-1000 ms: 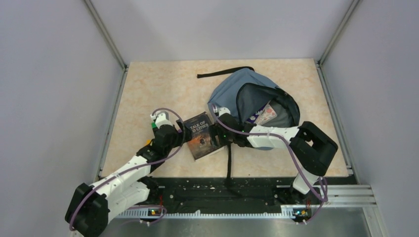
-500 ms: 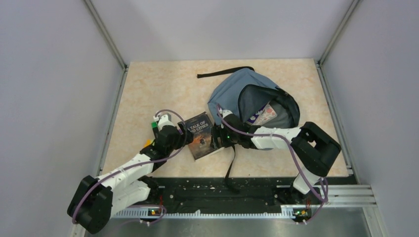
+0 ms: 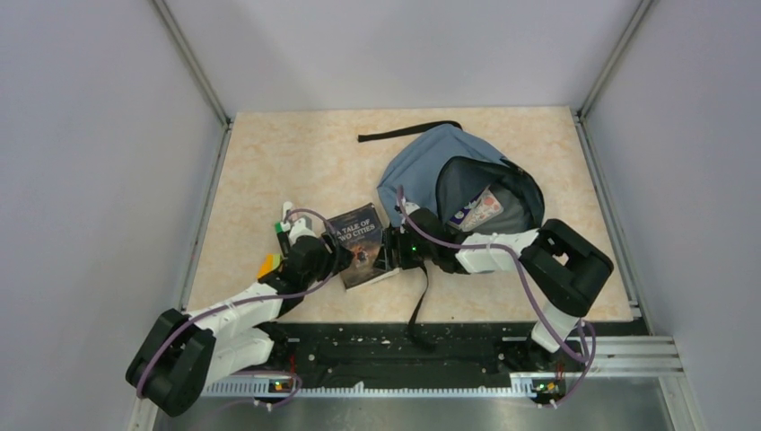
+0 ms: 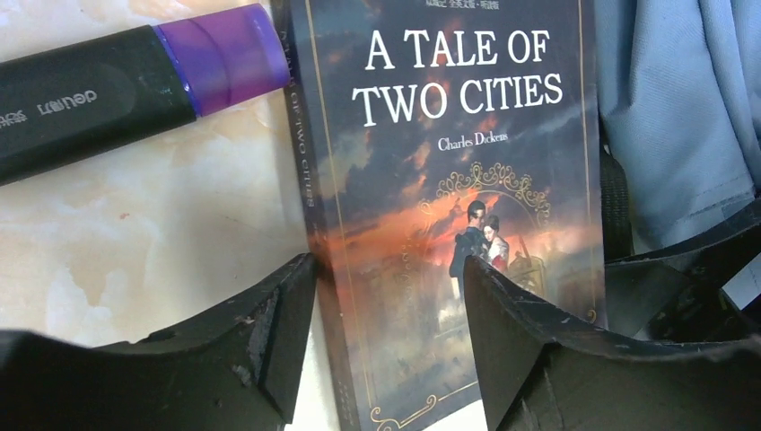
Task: Pack the student bag
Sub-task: Pick up the book from the center of the board.
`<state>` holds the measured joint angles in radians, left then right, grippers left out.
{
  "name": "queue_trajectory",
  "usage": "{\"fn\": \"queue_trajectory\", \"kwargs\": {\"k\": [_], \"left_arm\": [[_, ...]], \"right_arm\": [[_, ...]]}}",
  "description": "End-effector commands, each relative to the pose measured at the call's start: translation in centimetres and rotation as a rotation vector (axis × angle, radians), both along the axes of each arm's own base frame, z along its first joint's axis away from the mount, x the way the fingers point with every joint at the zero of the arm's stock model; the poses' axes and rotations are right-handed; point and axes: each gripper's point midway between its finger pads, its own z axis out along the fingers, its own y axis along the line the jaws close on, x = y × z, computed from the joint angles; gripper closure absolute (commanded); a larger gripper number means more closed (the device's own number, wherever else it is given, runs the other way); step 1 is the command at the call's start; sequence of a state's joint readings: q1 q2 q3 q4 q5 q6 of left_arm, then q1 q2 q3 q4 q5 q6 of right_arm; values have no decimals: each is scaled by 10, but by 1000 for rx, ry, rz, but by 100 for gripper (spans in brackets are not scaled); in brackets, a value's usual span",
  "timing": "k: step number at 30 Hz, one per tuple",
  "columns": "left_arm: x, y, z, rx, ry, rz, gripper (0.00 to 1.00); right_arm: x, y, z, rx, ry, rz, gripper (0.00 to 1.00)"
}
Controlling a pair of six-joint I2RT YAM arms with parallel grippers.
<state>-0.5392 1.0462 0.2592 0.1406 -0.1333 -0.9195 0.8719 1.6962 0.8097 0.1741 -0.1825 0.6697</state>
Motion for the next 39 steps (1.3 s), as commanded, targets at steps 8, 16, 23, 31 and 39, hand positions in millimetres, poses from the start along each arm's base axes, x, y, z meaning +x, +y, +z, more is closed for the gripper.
{"fn": "queue_trajectory", "kwargs": {"k": [8,16,23,31,39], "left_arm": [[-12,-15,-3,-121,16,-36,47],[-13,-14,9,-138,-25,-41,48],[-14,-16,16,-152,-42,-56,50],[-13,-11,25,-124,-69,-52,48],[-4,5,76,-81,-239,-22,25]], "right_arm": [[11,44,66,353,-78,22,35],[15,50,69,377,-104,28,39],[20,56,63,357,-118,29,49],[19,54,78,367,-139,20,100],[21,27,153,437,-291,-50,100]]}}
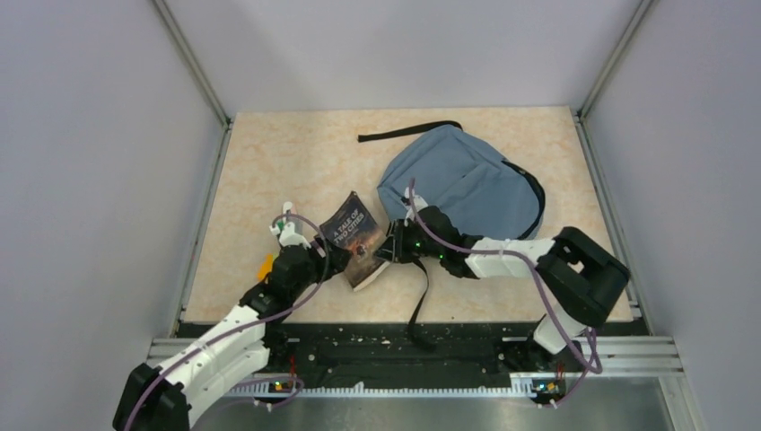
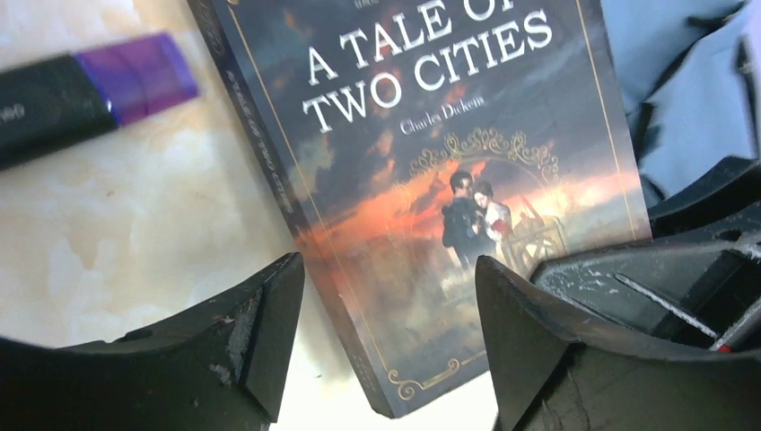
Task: Pack the student bag
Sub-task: Pick up the book from the center of the board.
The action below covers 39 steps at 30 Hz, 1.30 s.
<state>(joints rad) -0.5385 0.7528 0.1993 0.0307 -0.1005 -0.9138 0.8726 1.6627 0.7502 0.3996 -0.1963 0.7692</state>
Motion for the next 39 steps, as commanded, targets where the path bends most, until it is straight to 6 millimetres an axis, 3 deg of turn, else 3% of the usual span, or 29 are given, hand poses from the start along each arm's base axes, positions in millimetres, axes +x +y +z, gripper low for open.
{"fn": "queue_trajectory", "kwargs": {"k": [1,7,13,20,23,26,31,32,33,34,36,38,39], "left_arm": [[14,3,56,-19,-174,15,23],[8,-3,120,-123,-360,-33,15],[-9,-33,178,-282,-495,-208,14],[-21,-60,209,-417,-575,-366,13],[-23,-72,207,-444,-562,-427,14],[-25,-81,205,-454,-543,-480,28],[-20,-76,209,-444,-562,-443,74],[-20,-75,211,-437,-569,-435,84],[-20,-73,214,-431,-579,-429,93],[-21,-71,216,-425,-588,-427,99],[-25,-69,222,-415,-612,-432,100],[-29,-66,227,-401,-643,-440,100],[-32,-65,231,-394,-660,-448,100]], "right_arm": [[11,2,130,250,-271,-38,100],[7,-33,191,332,-408,-132,100],[-14,-53,233,464,-498,-126,100],[-30,-57,251,546,-538,-73,100],[-35,-55,254,577,-539,-45,100],[-39,-55,257,605,-546,-32,100],[-37,-56,252,555,-548,-33,98],[-34,-57,248,522,-547,-46,90],[-28,-61,242,480,-545,-73,75],[-22,-66,239,446,-545,-98,54],[-9,-79,232,391,-544,-128,20],[-1,-89,228,359,-545,-116,2],[0,-91,227,348,-549,-94,1]]}}
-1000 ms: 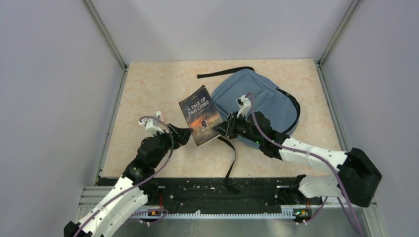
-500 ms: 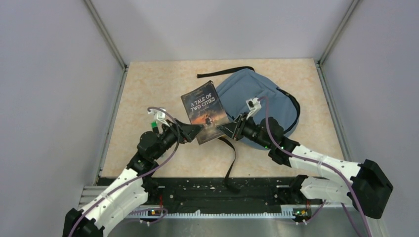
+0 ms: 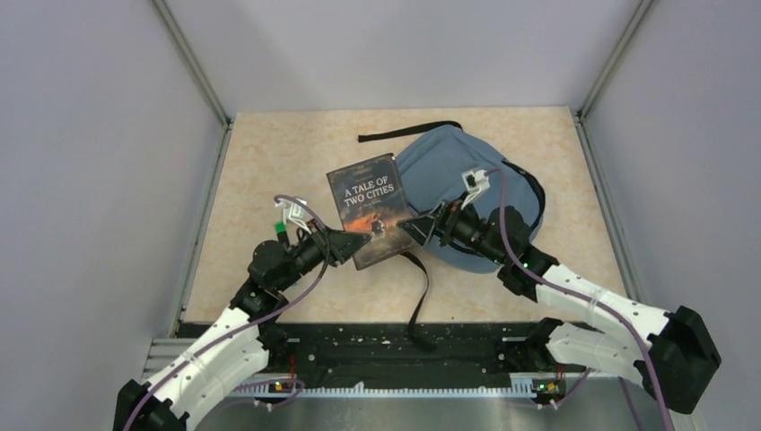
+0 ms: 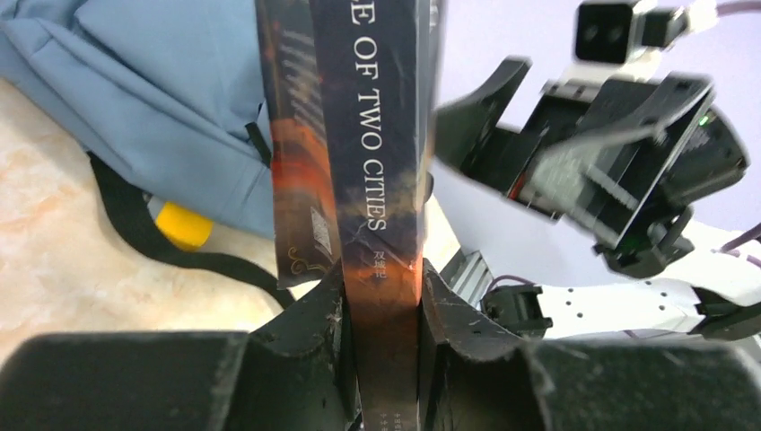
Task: Pack the student bag
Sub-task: Pick up the book from the center of the board.
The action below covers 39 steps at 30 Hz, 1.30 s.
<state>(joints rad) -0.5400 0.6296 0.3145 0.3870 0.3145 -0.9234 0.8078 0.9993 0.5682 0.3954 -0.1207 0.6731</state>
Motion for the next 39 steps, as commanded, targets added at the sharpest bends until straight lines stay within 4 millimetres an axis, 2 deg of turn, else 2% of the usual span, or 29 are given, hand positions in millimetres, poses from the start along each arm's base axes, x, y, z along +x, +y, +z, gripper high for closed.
{"fn": "queue_trajectory", "kwargs": {"k": [1,9,15,19,25,33,36,39], "left_arm": [[-13,5,60,-39,-220,-14,100],[-41,0,86,-60,-336,-131,100],[-60,-6,102,-52,-416,-234,100],[-72,-8,115,-41,-476,-293,100],[-84,-12,129,-24,-543,-372,100],[-95,-22,140,-13,-615,-482,100],[-92,-24,140,2,-627,-478,100],[-82,-23,137,28,-633,-419,100]], "right_arm": [[12,-16,55,29,-149,25,1],[6,-4,44,-65,-189,177,1],[11,-3,31,-67,-126,179,1],[7,-2,26,-41,-105,202,1],[-16,10,42,53,-149,354,1],[-35,15,63,125,-193,474,2],[-45,14,74,171,-222,516,9],[-53,9,84,202,-257,521,24]]}}
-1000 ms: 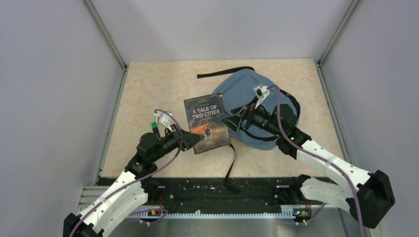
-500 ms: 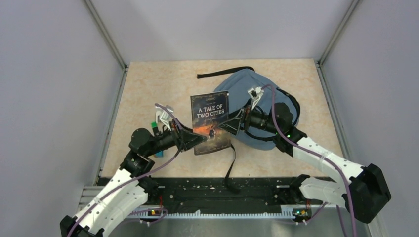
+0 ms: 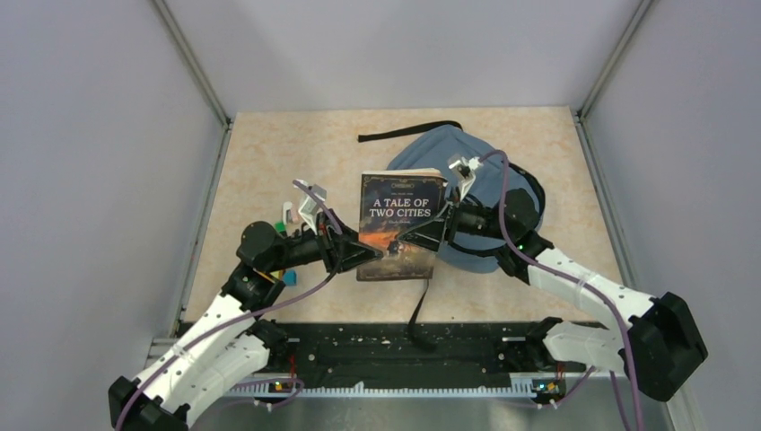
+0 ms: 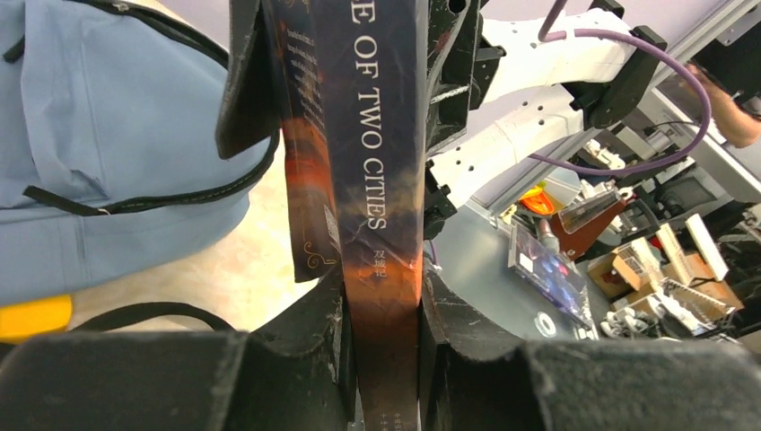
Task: Pack the student bag
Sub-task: Pick up the book from the center of the board.
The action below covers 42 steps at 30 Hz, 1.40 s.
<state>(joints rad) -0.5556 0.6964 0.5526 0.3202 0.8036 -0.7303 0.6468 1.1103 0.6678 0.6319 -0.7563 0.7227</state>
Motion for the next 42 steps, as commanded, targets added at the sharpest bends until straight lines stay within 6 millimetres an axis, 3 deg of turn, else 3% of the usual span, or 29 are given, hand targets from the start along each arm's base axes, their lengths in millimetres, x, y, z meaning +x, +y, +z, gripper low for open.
{"fn": "queue_trajectory", "kwargs": {"k": [1,4,10,14,17,18,22,23,26,31,37,42], "left_arm": [[-7,10,72,-137,-316,55,100],[8,16,69,-127,-290,158,100],[22,23,67,-124,-283,260,100],[30,24,61,-100,-269,293,100],[42,22,50,-54,-252,324,100],[48,22,45,-27,-247,343,93],[74,20,13,114,-246,401,26],[80,19,6,138,-243,414,15],[96,12,-15,193,-248,441,7],[106,-26,-38,274,-315,417,5],[113,-101,-59,333,-370,299,5],[115,-170,-77,357,-391,179,5]], "right_arm": [[-16,-8,29,101,-96,41,30],[-23,-14,39,123,-125,34,54],[-24,-19,42,113,-125,5,73],[-11,-19,34,72,-90,-62,100],[12,-24,24,3,-55,-196,100],[20,-28,23,-24,-51,-254,100],[57,-58,13,-155,-27,-534,100],[65,-68,14,-184,-27,-603,100],[89,-102,15,-276,-26,-821,100],[116,-177,39,-307,-19,-1146,100],[118,-259,70,-308,-31,-1501,100],[105,-297,68,-398,-4,-1680,100]]}}
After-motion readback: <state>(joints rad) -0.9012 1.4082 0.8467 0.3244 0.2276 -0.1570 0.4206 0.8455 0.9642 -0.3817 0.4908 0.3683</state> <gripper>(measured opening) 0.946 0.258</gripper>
